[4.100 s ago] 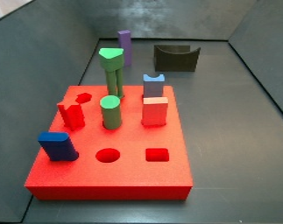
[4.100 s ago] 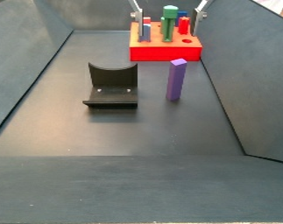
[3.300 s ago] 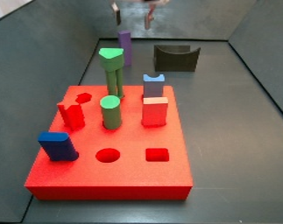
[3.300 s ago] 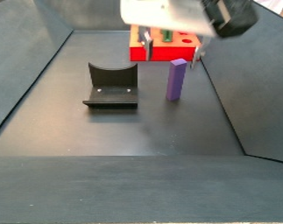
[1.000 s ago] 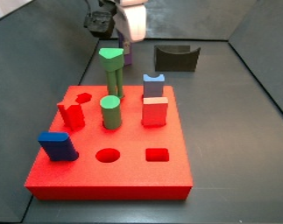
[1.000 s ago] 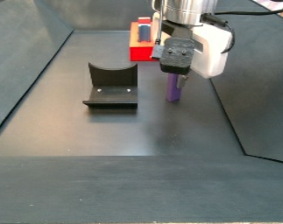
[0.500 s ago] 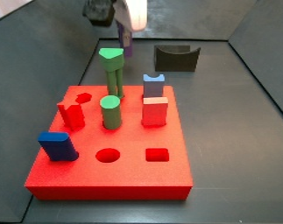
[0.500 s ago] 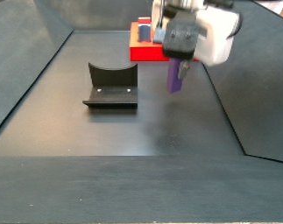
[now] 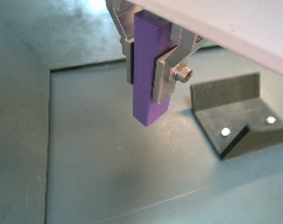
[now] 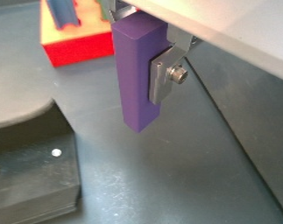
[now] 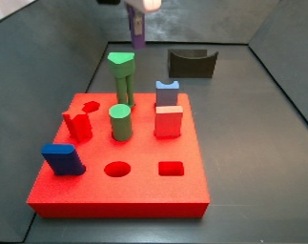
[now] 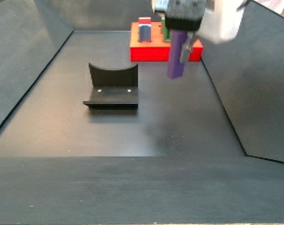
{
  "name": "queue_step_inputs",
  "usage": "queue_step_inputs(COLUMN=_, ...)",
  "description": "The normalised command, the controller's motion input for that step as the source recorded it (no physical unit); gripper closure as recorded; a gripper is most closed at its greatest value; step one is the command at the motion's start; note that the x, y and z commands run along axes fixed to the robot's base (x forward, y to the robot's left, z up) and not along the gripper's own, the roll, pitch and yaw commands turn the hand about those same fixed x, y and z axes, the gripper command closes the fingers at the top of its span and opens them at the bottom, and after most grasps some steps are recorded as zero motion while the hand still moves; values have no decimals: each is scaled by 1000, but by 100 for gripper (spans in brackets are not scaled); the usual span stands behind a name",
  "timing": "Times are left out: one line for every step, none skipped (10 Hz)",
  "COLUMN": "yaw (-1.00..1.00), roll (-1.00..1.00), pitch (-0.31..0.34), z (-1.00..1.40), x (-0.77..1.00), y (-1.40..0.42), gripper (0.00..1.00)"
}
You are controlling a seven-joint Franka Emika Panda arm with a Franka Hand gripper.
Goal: Pick up the rectangle object. Move up. Move to above the board. Insert the rectangle object.
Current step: Move to above the board.
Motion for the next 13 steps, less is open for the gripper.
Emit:
queue_step_inputs(yaw=87, roll=150, pitch=91, z=1000, x=122, y=13, gripper=100)
queue_step_inputs(yaw=58, roll=149, pitch=96, z=1000, x=110, y=12, gripper=100)
queue_step_inputs(yaw=41, roll=127, pitch=91, z=1000, x=100, y=9, gripper=100)
queue_step_inputs(yaw=29, roll=97, pitch=86, z=1000, x=92, y=6, gripper=100)
queue_step_inputs(yaw=22, roll=81, pitch=85, z=1000, x=84, y=6, gripper=100)
queue_step_inputs(yaw=20, roll=78, pitch=86, z=1000, x=78, y=3, gripper=100)
queue_step_inputs(yaw=18, roll=80, pitch=89, z=1000, x=69, y=0, gripper=100)
queue_step_inputs(yaw=17, roll=81, pitch=89, z=900, x=55, y=-2, gripper=100)
queue_step_inputs(yaw=18, roll=80, pitch=88, z=786, x=43, y=-4, gripper=100)
queue_step_inputs(yaw=19, roll=77, pitch=89, z=499, x=21, y=-7, gripper=100)
queue_step_inputs(yaw=20, roll=75, pitch=88, z=328, x=15, y=-7, gripper=100)
queue_step_inputs(yaw=1000, roll=-20, pitch=101, z=274, x=125, y=-1000, gripper=100)
queue_step_inputs(yaw=1000, roll=-18, pitch=102, z=242, x=130, y=-1000, gripper=100)
